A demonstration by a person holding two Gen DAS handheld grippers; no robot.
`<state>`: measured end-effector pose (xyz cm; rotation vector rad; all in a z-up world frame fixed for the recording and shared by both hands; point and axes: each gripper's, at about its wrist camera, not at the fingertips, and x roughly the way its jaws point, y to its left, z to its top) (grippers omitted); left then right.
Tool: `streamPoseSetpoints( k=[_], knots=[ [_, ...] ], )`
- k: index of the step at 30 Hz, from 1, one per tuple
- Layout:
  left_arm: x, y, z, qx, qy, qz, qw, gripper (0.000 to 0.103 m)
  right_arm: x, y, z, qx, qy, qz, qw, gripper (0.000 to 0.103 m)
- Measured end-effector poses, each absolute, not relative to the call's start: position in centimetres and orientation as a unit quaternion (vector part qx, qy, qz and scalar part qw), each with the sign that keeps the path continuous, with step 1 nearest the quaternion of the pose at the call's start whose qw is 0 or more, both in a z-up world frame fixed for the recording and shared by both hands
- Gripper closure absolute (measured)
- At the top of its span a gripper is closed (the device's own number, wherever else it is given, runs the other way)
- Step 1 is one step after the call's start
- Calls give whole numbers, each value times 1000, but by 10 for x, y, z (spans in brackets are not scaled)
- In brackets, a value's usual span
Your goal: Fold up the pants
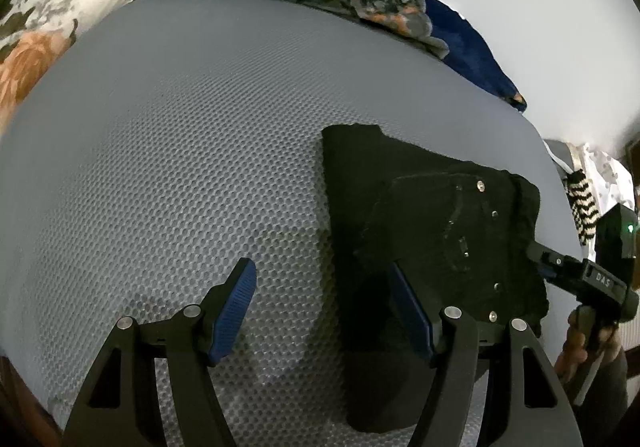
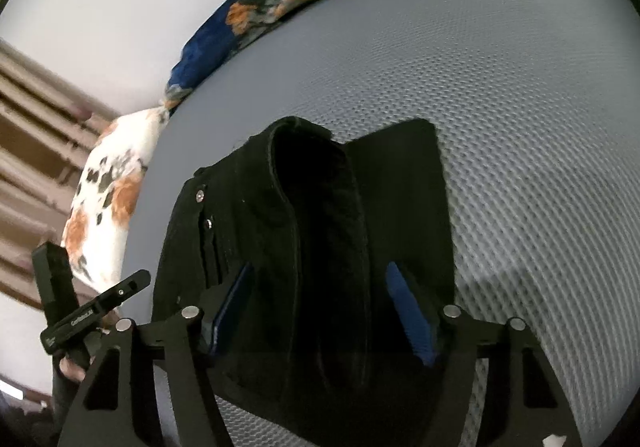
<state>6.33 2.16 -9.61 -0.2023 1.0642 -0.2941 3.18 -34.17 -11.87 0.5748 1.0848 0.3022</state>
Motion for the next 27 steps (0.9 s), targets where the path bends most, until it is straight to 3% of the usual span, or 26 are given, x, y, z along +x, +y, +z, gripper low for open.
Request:
streamPoseSetpoints(
  k=[9,12,16,27],
  knots=[
    [64,27,-104,-99,516,-120,842,34,69,-340,-130,294,492,179,799,54],
    [64,27,-106,-98,519,-117,841,34,71,-336,-126,298,492,181,798,76],
    [67,25,-107,-98,518,-116,842,34,64,-329,-110,283,491,160,808,88],
    [76,5,-93,-110,514,-147,838,34,22,-344,-58,295,452,110,835,93]
  ],
)
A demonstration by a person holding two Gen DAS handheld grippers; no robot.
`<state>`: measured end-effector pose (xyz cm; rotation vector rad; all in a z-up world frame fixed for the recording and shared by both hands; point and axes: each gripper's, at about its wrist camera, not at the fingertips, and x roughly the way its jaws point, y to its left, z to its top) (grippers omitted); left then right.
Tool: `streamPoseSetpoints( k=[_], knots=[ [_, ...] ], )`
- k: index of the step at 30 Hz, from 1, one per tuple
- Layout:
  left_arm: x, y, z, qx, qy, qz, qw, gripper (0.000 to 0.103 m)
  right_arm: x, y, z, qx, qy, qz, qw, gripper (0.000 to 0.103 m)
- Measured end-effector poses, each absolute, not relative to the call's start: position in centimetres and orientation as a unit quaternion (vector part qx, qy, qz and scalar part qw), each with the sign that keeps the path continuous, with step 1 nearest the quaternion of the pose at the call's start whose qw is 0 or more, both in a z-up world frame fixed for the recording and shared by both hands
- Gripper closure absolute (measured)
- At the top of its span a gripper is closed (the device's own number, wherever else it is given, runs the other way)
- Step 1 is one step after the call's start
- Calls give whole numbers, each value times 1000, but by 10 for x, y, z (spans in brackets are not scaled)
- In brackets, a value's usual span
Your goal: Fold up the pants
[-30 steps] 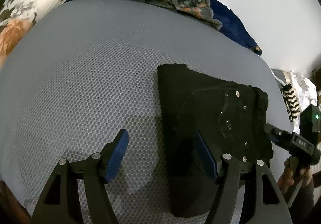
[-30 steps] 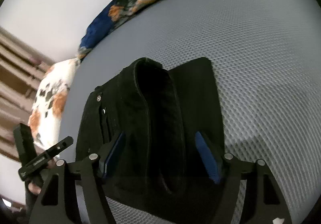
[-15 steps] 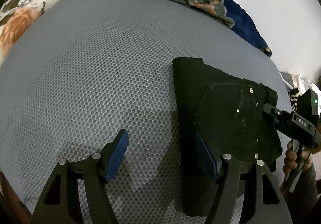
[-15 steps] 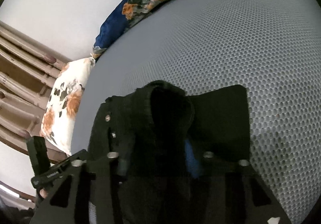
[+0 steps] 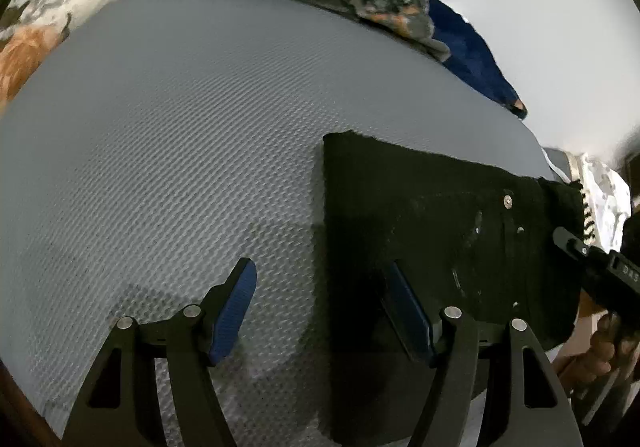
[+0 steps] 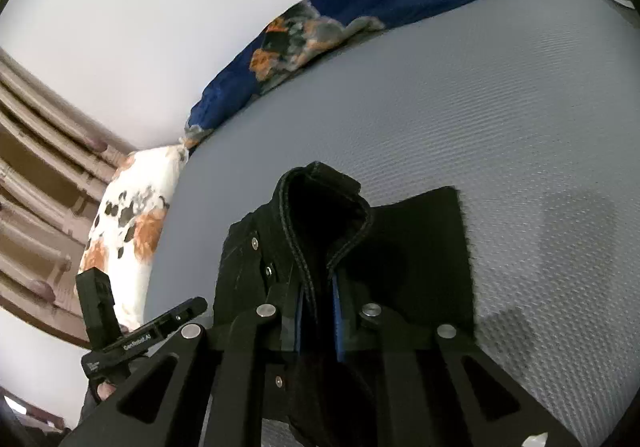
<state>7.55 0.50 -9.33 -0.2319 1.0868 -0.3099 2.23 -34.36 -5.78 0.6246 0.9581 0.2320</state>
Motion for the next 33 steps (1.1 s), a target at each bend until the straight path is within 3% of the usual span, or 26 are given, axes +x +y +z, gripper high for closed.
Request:
streamPoseSetpoints(
  k=[10,19,33],
  knots=[
    [85,-26,-93,-57,498,-152,852,34,15,-385,-120,335,476,34,812,90],
    [91,-37,-120,-27,515,-140,845,34,17,-371,-111,296,486,19,822,80],
    [66,-37,-120,-23,518,-143,843,33,-9,-366,-99,266,496,4,827,73]
  ],
)
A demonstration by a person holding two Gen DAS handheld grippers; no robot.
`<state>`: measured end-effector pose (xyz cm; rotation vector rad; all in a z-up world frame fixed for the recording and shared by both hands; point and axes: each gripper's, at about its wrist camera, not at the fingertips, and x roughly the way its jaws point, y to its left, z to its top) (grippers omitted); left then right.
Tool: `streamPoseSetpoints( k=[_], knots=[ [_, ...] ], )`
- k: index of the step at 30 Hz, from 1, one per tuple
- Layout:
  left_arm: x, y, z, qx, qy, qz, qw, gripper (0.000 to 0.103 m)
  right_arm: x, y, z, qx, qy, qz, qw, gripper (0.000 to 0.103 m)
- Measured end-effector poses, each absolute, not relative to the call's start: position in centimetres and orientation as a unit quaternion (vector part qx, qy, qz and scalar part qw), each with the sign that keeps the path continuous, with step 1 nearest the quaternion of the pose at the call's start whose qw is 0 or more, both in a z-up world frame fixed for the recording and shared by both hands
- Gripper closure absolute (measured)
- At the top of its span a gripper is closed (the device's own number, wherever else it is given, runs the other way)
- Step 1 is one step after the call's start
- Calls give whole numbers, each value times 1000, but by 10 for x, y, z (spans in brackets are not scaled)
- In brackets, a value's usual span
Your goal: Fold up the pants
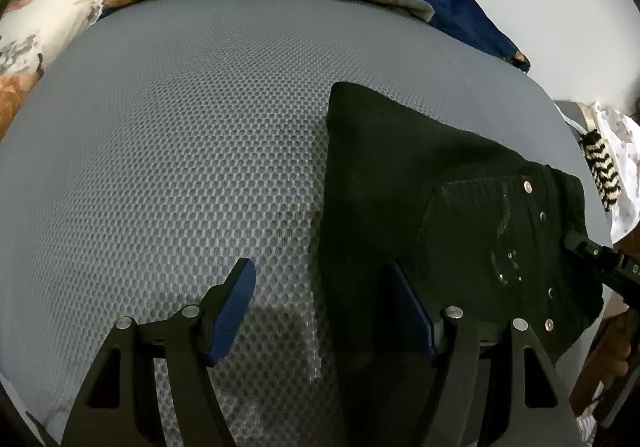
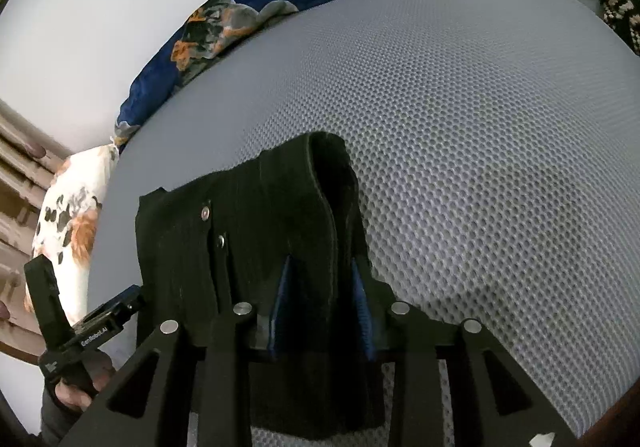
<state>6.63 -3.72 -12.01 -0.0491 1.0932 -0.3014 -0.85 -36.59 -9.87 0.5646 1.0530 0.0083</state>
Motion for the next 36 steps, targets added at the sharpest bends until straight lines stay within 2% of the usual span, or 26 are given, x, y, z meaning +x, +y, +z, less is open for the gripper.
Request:
streamPoseSetpoints(
  k=[18,20,21,22,30,33,36],
  knots=[
    [27,-33,-121,-32,534,-169,828,33,-51,-355,-88,253,500,3,828,70],
    [23,-32,-121,-31,534,-170,828,33,-55,-353,-87,250,501,4,829,74],
    [23,-32,-121,-31,534,-171,827,33,-56,-352,-85,246,499,5,831,84],
    [21,-30,-121,-31,534,-171,827,33,-58,-350,-82,233,498,0,835,90],
    [17,-34,-125,-12,538,-176,824,33,-62,-354,-89,239,514,0,824,93],
    [19,-41,-126,-3,537,-177,825,33,-59,-358,-93,248,518,4,818,89],
    [23,-42,-124,-10,538,-187,822,33,-56,-364,-95,253,521,-7,815,69]
  ],
)
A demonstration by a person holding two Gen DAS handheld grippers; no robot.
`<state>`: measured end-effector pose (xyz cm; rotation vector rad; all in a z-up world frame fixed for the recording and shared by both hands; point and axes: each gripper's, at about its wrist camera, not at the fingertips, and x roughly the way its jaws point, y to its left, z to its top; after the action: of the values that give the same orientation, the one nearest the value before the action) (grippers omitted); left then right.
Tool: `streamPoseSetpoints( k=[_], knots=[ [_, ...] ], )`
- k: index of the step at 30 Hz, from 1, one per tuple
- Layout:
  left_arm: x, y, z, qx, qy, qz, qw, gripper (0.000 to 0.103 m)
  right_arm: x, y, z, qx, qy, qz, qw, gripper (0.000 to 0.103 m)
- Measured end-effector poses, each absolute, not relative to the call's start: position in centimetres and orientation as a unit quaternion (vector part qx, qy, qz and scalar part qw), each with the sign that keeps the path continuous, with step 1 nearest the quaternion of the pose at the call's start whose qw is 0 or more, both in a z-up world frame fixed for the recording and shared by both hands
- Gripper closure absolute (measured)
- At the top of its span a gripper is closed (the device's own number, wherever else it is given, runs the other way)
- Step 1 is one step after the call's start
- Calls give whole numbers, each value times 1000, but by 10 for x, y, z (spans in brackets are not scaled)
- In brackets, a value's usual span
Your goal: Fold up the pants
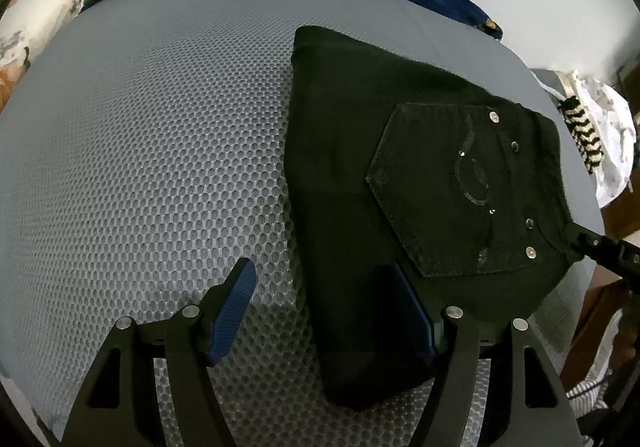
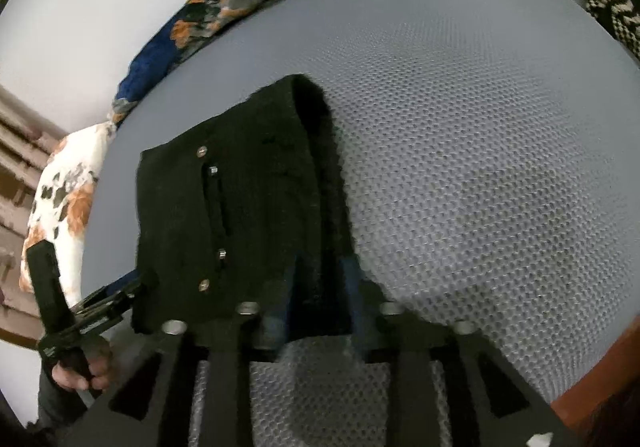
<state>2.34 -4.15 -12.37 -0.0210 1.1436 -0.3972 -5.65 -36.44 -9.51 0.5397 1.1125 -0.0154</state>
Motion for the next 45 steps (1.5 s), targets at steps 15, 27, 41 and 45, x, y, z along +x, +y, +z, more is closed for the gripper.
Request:
streamPoseSetpoints(
  k=[15,27,41,45],
  knots=[
    [63,3,-124,-153,570,-236,772,34,-20,-401,-124,335,528,113,772,58],
    [83,-13,-131,-199,579,-287,737,37,5,-409,-149,387,523,198,733,59],
    [80,-42,-130,-155,547,-278,774,73,14,-385,-141,388,501,185,751,77],
    [80,-36,-122,-166,543,-284,773,84,17,-377,-125,382,499,174,758,79]
  ],
)
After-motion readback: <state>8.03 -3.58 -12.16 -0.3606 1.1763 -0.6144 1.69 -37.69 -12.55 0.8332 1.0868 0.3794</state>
